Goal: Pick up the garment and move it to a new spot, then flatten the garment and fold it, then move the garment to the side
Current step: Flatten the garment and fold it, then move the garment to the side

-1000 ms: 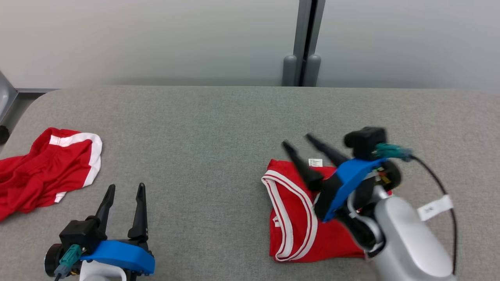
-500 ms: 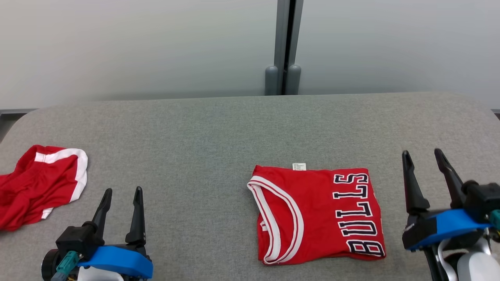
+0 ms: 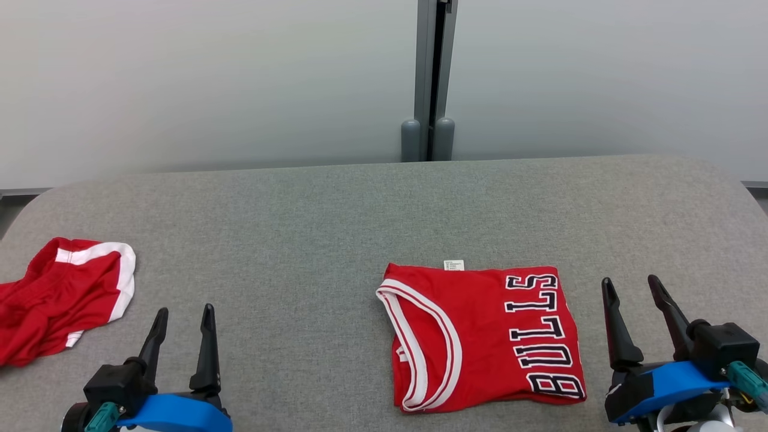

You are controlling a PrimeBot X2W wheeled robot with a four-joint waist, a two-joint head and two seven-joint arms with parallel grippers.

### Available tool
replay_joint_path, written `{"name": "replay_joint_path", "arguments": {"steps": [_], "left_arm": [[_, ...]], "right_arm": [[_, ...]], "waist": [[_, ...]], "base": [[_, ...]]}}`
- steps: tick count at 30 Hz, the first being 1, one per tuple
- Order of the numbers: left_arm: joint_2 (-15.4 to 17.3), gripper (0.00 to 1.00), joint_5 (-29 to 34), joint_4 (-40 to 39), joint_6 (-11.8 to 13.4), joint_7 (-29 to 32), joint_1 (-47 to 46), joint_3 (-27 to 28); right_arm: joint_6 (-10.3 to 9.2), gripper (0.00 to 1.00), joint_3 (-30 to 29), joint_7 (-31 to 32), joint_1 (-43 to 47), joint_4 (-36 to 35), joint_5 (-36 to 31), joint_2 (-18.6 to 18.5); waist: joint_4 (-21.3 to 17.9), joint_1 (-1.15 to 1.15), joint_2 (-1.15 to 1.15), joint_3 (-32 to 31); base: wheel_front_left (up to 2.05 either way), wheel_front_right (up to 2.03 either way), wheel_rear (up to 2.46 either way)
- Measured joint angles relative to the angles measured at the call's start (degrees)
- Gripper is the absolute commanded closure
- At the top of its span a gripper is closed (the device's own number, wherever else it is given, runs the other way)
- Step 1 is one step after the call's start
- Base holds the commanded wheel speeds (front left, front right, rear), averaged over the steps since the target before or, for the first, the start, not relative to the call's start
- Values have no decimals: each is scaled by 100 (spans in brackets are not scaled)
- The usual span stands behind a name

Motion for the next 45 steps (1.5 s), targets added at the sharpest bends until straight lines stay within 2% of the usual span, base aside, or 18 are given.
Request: {"name": "replay_joint_path", "arguments": {"steps": [10, 20, 23, 28, 34, 37, 45], "left_arm": [[0, 0, -15, 23, 48, 0, 107, 1], [2, 0, -25, -15, 53, 0, 108, -31], [2, 0, -31, -47, 54, 0, 105, -36], [4, 0, -65, -135, 47, 0, 73, -42], [36, 0, -35, -203, 36, 0, -93, -127], [42, 0, -14, -224, 12, 0, -177, -169], [52, 0, -8, -205, -3, 0, -279, -211]], "right_arm": [[0, 0, -83, 55, 91, 29, 42, 4], [0, 0, 13, 386, 84, 73, 115, 8], [1, 0, 78, 734, -37, 51, 183, 14], [1, 0, 107, 1833, -506, 252, 457, 16], [0, 0, -115, 3010, -984, 843, 359, 10], [0, 0, -221, 3293, -1133, 1138, 301, 11], [0, 0, -313, 3496, -1288, 1930, 193, 7]], "waist": [[27, 0, 1, -34], [3, 0, 1, 20], [-4, 1, 1, 91], [0, 1, 1, 206], [94, 1, 1, 353], [169, 1, 1, 445], [356, 1, 1, 680]], "base": [[0, 0, 0], [0, 0, 0], [0, 0, 0], [0, 0, 0], [0, 0, 0], [0, 0, 0], [0, 0, 0]]}}
